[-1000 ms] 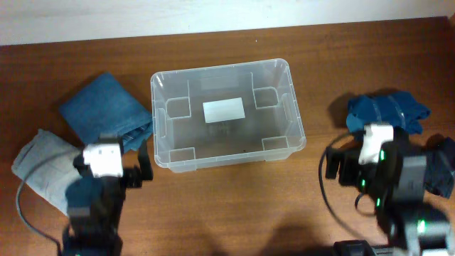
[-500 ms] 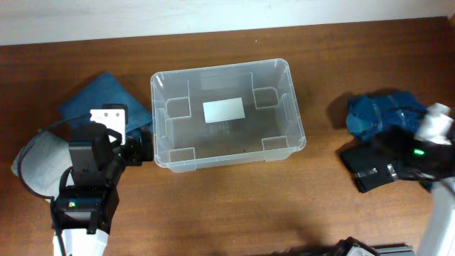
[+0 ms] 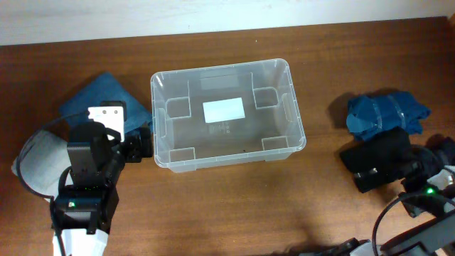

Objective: Pack container
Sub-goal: 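Reach the right gripper to the black folded garment and grasp it, then carry the black garment into the bin's left side and release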

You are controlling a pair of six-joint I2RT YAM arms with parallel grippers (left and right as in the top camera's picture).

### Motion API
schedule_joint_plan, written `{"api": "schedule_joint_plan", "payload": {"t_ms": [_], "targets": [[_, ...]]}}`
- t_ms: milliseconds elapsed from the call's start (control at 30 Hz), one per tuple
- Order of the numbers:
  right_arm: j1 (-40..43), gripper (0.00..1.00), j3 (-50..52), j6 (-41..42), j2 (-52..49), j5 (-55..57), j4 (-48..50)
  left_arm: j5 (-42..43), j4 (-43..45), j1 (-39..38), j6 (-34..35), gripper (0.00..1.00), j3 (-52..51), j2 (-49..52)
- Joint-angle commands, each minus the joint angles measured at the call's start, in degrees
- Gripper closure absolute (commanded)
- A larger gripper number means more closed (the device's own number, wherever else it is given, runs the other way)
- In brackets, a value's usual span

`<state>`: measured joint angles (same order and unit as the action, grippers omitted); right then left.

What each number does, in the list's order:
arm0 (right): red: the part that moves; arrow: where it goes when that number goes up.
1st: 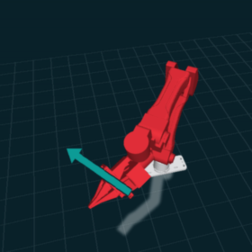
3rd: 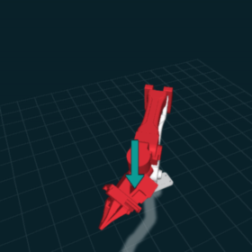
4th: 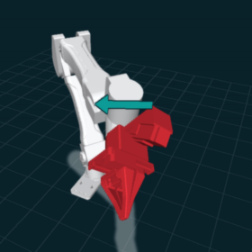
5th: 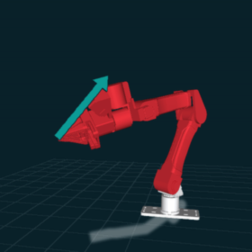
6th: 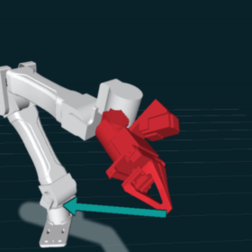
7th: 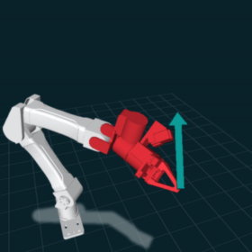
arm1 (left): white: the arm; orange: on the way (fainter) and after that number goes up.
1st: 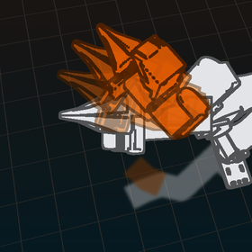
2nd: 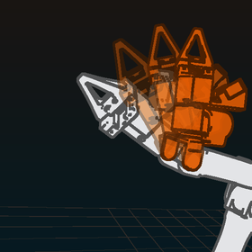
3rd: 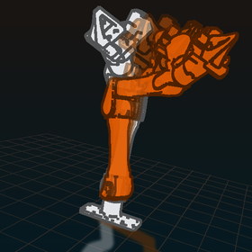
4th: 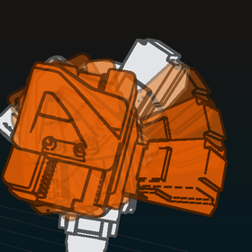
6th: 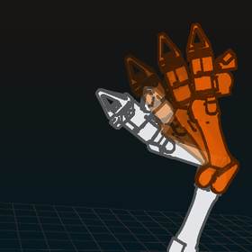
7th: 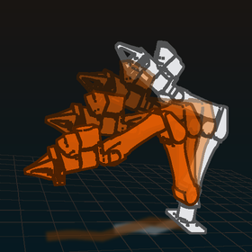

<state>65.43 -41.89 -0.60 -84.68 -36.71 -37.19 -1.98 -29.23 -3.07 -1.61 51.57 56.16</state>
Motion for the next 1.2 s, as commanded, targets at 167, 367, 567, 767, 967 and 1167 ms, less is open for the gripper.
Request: {"api": "schedule_joint_plan", "payload": {"t_ms": [167, 367, 567, 767, 967, 1167], "targets": [[-1.2, 0.01, 9.1, 0.9, -4.3, -7.7, 16.2, -0.8, 0.3, -0.2, 0.8, 0.01, 1.5, 0.1], [-6.3, 0.45, 9.1, 0.9, -7.1, -7.7, 20.7, -0.8, 0.3, -0.2, 0.7, 0.01, 1.5, 0.1], [-7.7, 0.75, 9.1, 1.8, -7.2, -7.7, 21.2, -0.8, 0.3, -0.2, 0.8, 0.01, 1.5, 0.1], [-7.7, 0.96, 8.0, 4.1, -6.4, -11.5, 17.2, -0.8, 0.3, -0.2, 0.8, 0.01, 1.5, 0.1], [-7.7, 0.96, 0.2, -0.1, 1.6, -16.3, 3.8, -0.8, 0.3, -0.2, 0.8, 0.01, 1.5, 0.1], [-11.9, 0.96, -13.1, -5.2, 13.0, -15.5, -11.1, -0.8, 0.3, -0.2, 0.7, 0.0, 1.5, 0.2]]}}
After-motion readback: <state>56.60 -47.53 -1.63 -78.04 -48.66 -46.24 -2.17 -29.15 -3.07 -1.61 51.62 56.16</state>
